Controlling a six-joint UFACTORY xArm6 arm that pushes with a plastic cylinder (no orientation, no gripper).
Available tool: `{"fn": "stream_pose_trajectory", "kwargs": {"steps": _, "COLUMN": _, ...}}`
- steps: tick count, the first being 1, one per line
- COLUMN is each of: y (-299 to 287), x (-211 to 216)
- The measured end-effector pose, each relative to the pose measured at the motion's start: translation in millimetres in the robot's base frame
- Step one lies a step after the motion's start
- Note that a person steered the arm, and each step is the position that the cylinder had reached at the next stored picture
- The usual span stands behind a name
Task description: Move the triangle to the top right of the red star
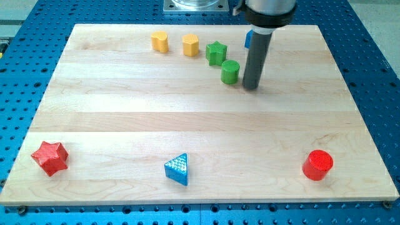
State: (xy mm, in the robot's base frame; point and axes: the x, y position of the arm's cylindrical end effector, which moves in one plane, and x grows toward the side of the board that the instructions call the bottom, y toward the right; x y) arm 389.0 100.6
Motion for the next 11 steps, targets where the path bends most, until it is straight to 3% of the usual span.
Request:
{"fn": "stream_pose_trajectory", "kwargs": {"steps": 2, "y": -37, "x": -5}}
{"fn": "stream_pose_trajectory", "kwargs": {"steps": 3, "y": -23, "x": 23}}
{"fn": "stream_pose_trajectory", "kwargs": {"steps": 5, "y": -15, "x": 200}}
{"fn": "stream_pose_trajectory", "kwargs": {"steps": 6, "y": -95, "x": 229}}
{"fn": "stream_pose_trajectory", "kwargs": {"steps": 7, "y": -152, "x": 208}}
{"fn": "stream_pose_trajectory", "kwargs": {"steps": 9, "y": -144, "x": 115}}
{"fn": "stream_pose_trajectory", "kwargs": {"steps": 11, "y": -161, "x": 149}}
